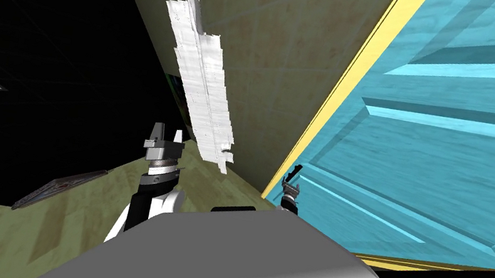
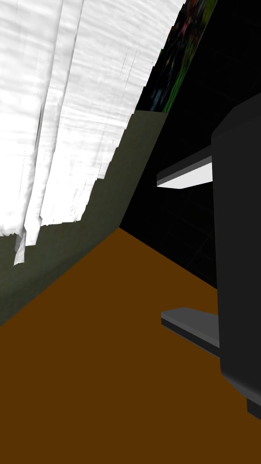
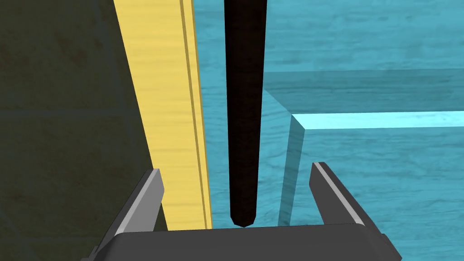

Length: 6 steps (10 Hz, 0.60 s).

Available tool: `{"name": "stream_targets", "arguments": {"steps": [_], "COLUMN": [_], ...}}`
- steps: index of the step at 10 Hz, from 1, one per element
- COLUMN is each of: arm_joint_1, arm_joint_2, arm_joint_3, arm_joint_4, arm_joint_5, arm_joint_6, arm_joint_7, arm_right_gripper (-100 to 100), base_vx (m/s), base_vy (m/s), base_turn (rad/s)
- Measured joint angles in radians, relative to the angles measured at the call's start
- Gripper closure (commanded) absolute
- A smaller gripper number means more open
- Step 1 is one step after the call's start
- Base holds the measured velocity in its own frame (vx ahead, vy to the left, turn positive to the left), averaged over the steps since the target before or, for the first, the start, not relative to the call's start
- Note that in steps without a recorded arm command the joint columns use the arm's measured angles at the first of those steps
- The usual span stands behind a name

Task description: Pull the door open

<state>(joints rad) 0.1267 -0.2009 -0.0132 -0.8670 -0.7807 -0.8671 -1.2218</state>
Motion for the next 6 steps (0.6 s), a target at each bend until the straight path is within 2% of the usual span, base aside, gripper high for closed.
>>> {"name": "stream_targets", "arguments": {"steps": [3,4,5,6], "arm_joint_1": [0.013,0.013,0.0,0.01], "arm_joint_2": [-0.061,-0.075,-0.093,-0.099], "arm_joint_3": [-0.006,-0.01,-0.007,-0.004], "arm_joint_4": [0.021,0.026,0.064,0.071], "arm_joint_5": [0.0,-0.001,0.002,0.004], "arm_joint_6": [0.009,0.015,0.006,0.003], "arm_joint_7": [-0.07,-0.085,-0.111,-0.13], "arm_right_gripper": [-100,-100,-100,-100], "base_vx": [0.141,0.149,0.141,0.039], "base_vy": [-0.022,-0.015,-0.019,0.005], "base_turn": [0.015,0.013,-0.006,-0.024]}}
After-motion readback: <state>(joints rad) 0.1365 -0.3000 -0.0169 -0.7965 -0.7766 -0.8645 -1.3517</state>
